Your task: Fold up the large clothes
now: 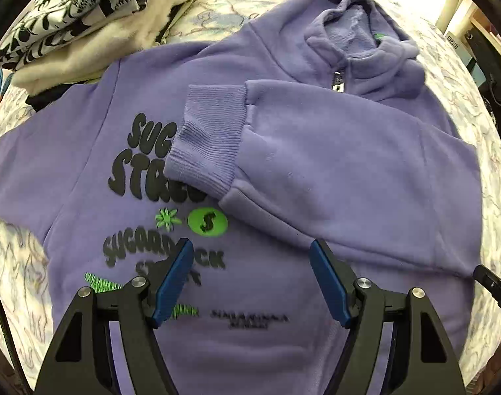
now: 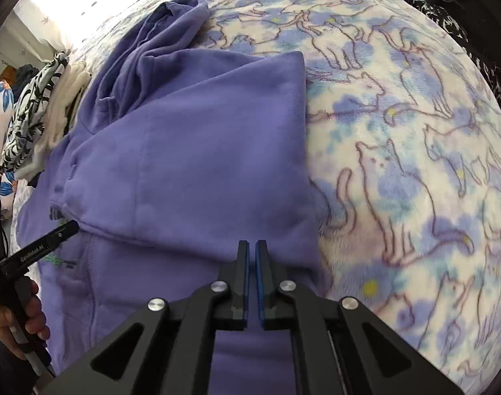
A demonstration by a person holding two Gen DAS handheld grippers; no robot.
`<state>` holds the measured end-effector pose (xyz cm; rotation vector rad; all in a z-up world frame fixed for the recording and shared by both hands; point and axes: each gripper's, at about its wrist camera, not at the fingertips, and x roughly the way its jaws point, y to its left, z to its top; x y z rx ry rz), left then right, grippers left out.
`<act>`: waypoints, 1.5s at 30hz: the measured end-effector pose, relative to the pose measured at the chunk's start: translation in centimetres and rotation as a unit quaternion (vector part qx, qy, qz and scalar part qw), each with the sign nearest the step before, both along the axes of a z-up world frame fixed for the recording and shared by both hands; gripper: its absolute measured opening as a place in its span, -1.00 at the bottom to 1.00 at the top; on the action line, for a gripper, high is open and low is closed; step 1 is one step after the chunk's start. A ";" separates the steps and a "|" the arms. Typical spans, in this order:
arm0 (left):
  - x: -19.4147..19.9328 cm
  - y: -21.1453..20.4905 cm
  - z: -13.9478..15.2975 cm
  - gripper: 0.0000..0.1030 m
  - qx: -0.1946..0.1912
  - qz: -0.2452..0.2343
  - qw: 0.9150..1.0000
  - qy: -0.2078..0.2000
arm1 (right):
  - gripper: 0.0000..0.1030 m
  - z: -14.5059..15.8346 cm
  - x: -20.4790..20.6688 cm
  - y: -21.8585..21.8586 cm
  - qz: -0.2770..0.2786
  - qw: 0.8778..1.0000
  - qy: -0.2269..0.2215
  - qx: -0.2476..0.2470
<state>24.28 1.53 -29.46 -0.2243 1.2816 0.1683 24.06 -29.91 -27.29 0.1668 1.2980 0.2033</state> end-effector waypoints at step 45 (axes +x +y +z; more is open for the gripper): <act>-19.4 3.7 18.0 0.39 0.048 0.110 0.992 0.036 | -0.44 15.5 -10.7 14.2 0.268 0.961 0.013 0.075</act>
